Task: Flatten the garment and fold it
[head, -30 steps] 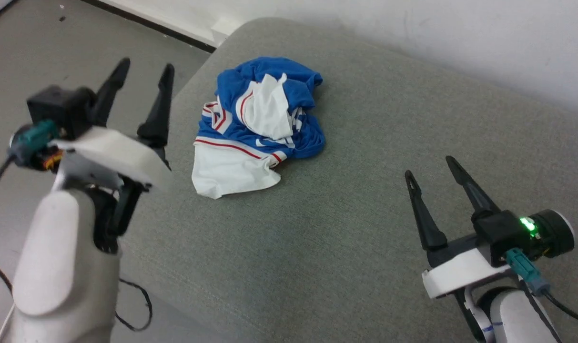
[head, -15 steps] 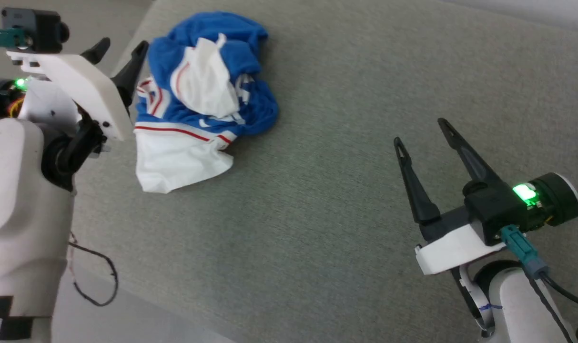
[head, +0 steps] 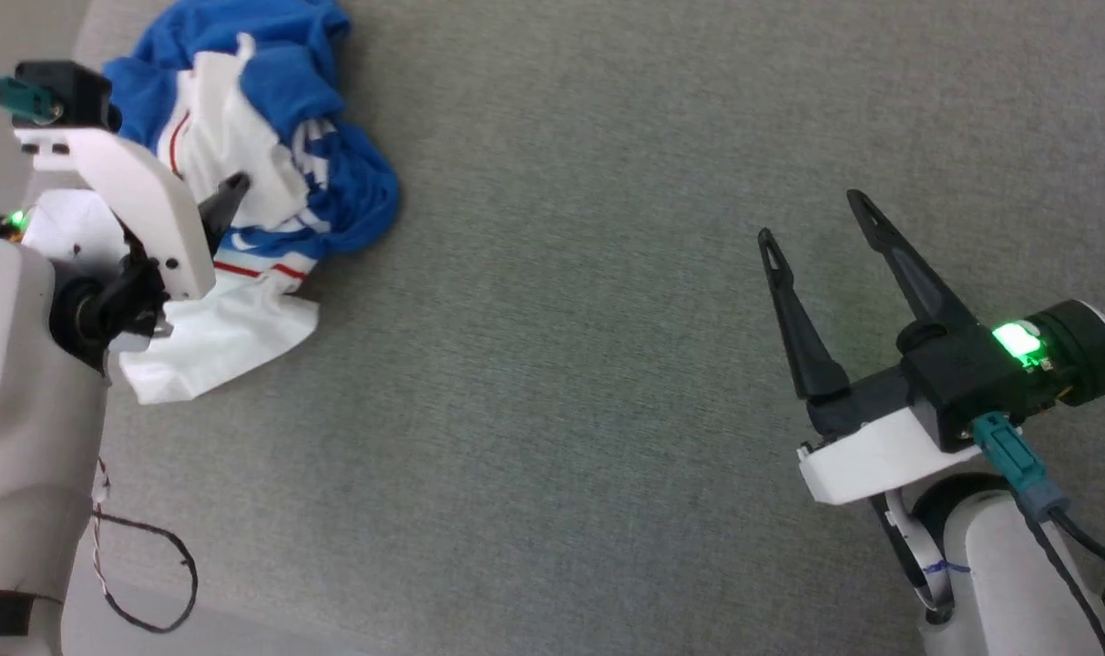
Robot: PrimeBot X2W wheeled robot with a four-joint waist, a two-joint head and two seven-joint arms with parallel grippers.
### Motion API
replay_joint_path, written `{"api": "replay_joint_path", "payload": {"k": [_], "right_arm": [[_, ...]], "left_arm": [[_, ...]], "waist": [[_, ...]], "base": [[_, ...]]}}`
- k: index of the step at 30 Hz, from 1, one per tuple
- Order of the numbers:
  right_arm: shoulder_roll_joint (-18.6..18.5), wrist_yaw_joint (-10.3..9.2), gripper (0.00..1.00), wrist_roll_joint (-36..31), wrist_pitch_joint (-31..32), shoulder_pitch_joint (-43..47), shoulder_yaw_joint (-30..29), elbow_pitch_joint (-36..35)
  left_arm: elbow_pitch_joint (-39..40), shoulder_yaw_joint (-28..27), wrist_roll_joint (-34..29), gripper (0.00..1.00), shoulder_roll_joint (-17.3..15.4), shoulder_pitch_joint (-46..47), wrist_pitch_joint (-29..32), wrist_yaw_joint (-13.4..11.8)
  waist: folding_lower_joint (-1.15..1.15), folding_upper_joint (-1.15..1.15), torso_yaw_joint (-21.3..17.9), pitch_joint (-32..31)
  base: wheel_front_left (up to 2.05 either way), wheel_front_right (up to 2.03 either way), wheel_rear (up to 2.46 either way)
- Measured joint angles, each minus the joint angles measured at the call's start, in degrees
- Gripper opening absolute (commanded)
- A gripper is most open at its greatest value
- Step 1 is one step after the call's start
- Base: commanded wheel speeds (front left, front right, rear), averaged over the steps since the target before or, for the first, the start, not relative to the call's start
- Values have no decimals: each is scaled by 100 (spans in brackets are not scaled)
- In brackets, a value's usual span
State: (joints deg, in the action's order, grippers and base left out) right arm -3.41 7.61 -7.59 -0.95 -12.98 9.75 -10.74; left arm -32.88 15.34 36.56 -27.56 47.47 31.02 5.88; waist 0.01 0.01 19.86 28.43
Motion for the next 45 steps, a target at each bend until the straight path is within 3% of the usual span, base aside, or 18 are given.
{"api": "replay_joint_path", "payload": {"k": [5, 6, 7, 17, 26, 33, 41, 45], "right_arm": [[0, 0, 100, 0, 22, -44, -38, -32], [0, 0, 100, 0, 27, -62, -40, -36], [0, 0, 100, -1, 27, -74, -41, -41], [13, 0, 100, 65, -93, -116, -33, 142], [37, 0, 100, 435, -495, -68, -105, 624], [38, 0, 100, 844, -769, 288, -308, 953], [40, 0, 100, 1045, -891, 615, -519, 1112], [40, 0, 100, 1080, -928, 640, -643, 1122]], "left_arm": [[-196, -63, 121, 100, -3, -2, 182, -145], [-219, -96, 168, 55, -2, -1, 183, -148], [-230, -119, 203, 0, -9, 1, 181, -149], [-304, -246, 263, 0, -115, 17, -86, -200], [-66, -267, -209, 0, -638, 237, -915, -244], [260, -305, -318, 0, -873, 636, -1144, -246], [887, -330, -366, 0, -861, 1557, -968, -320], [1136, -311, -294, 0, -651, 2268, -826, -361]], "waist": [[0, 0, -174, 213], [0, 0, -200, 250], [0, 0, -222, 282], [0, 0, -309, 137], [-1, 0, -374, -499], [-2, 0, -479, -1195], [-3, 0, -669, -1932], [-3, 0, -830, -2173]], "base": [[0, 0, 0], [0, 0, 0], [0, 0, 0], [0, 0, 0], [0, 0, 0], [0, 0, 0], [0, 0, 0], [0, 0, 0]]}}
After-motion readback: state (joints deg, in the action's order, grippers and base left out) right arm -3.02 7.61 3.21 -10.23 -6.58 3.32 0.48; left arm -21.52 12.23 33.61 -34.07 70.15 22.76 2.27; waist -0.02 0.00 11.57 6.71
